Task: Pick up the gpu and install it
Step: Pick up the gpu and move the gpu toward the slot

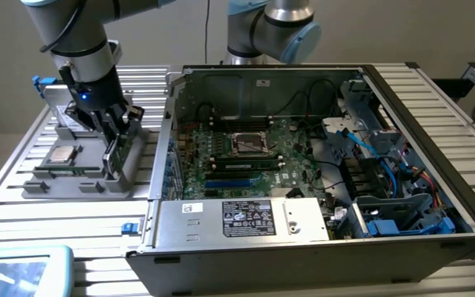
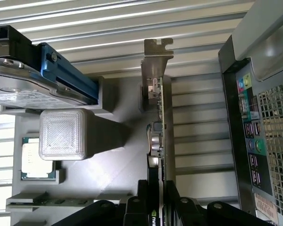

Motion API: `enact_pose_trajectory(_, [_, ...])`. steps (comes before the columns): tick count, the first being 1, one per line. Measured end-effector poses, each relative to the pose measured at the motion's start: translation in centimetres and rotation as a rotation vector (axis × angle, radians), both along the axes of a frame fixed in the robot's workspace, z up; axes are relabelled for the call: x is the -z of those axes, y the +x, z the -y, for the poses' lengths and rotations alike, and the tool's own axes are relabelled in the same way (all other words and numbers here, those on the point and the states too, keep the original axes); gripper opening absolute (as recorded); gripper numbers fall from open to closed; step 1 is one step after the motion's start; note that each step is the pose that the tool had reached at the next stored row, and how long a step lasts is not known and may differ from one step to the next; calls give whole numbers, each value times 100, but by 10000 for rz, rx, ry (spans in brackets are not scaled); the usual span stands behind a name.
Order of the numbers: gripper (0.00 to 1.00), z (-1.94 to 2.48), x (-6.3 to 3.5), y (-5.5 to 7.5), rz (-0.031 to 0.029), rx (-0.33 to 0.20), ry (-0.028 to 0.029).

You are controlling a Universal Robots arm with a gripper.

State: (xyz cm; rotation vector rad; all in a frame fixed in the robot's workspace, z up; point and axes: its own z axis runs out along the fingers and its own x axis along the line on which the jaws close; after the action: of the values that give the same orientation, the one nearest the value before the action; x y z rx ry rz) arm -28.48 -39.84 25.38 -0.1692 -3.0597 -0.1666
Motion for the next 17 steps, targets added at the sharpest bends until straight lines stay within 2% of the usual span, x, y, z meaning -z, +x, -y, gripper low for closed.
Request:
enact_pose_trajectory(9, [27,16,8,-7,-2,-1,3])
enact_pose_trajectory(17, [27,36,31,-11,-2,-49,48])
